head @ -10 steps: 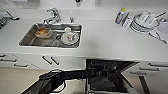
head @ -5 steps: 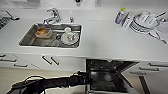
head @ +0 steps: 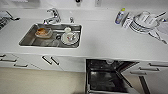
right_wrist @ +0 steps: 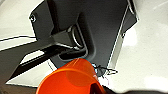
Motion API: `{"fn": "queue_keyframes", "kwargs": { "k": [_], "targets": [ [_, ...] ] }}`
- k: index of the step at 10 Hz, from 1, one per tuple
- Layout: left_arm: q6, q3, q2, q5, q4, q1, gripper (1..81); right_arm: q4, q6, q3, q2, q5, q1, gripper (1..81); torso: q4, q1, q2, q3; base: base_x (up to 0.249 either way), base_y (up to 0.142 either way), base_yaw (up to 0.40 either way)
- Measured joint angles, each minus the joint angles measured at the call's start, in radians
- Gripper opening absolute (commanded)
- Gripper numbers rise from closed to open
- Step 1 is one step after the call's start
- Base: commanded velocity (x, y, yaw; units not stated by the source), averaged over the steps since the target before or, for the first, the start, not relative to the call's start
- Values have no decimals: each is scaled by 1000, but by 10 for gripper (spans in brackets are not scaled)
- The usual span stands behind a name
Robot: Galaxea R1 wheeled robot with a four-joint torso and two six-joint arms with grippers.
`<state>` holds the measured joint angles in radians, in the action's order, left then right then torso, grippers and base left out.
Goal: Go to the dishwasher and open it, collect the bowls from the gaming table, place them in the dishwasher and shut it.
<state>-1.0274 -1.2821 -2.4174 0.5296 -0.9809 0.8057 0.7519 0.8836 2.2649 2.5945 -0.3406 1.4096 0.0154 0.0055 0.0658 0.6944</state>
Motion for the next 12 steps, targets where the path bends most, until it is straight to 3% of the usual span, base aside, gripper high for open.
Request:
{"fn": "queue_keyframes", "kwargs": {
  "k": [3, 5, 8, 12],
  "targets": [
    [55, 5, 70, -11, -74, 211, 811, -13, 8, -222, -147, 1, -48, 10, 0, 0, 0, 0, 0, 0, 0],
    [68, -41, 73, -67, -110, 316, 811, -28, 8, -396, -262, 1, -94, 10, 0, 0, 0, 0, 0, 0, 0],
    [86, -226, 50, -186, -138, 375, 811, -67, 15, -582, -419, 24, -202, 10, 0, 0, 0, 0, 0, 0, 0],
    [89, -485, -7, -391, -143, 465, 811, -120, 24, -689, -446, 72, -386, 10, 0, 0, 0, 0, 0, 0, 0]
  ]
}}
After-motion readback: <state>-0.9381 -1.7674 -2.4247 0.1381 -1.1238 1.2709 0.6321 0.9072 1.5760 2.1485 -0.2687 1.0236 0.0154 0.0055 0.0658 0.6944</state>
